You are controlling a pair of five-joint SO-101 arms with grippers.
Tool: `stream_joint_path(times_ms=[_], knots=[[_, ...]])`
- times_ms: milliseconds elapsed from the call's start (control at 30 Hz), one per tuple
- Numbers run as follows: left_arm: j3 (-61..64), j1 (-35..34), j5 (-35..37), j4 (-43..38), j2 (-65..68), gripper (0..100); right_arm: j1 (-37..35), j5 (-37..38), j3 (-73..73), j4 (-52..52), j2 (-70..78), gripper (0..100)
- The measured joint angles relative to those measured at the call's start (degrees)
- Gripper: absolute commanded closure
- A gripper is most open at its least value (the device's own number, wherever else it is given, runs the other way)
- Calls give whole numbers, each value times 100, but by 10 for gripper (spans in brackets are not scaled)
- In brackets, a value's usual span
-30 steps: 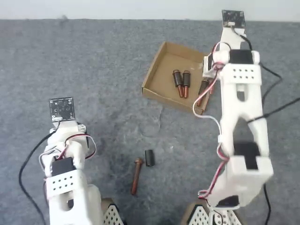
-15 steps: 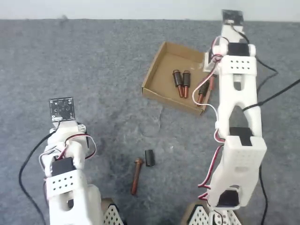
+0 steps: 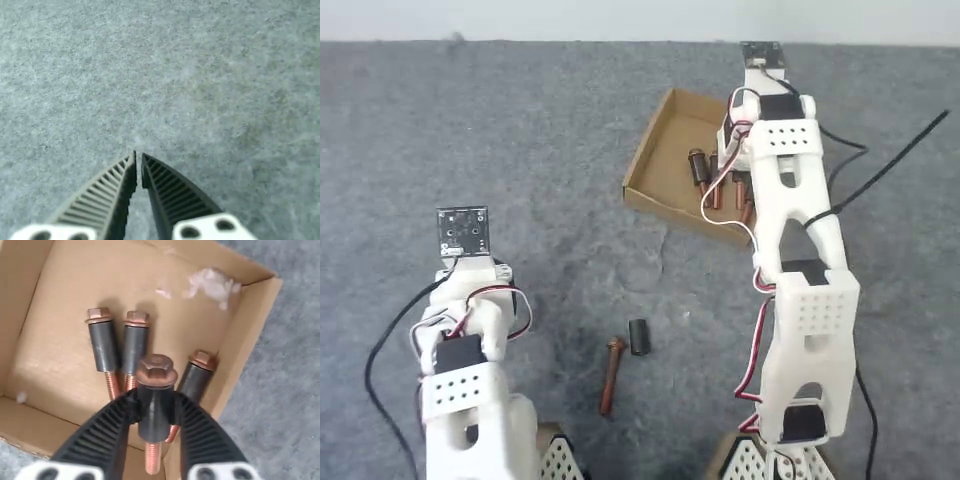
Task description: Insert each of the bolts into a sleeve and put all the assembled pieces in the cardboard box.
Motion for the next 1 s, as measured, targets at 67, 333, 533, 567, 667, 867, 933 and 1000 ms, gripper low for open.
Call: stream_joint_path(times_ms=[67,333,533,567,667,867,933,1000], knots=[[0,0,0,0,0,987,9,0,-26,0,18,875],[0,53,0,0,0,987,18,0,-105,26,18,982],[0,53,0,0,0,987,18,0,-105,668,-141,993],[0,53,0,0,0,987,18,0,-105,800,-246,993],[0,53,0,0,0,987,26,0,-114,1231,-519,993],[0,53,0,0,0,987,26,9,-114,1996,-985,993],[0,53,0,0,0,987,26,88,44,1996,-1240,993],[0,53,0,0,0,987,-9,158,431,1996,-1574,993]])
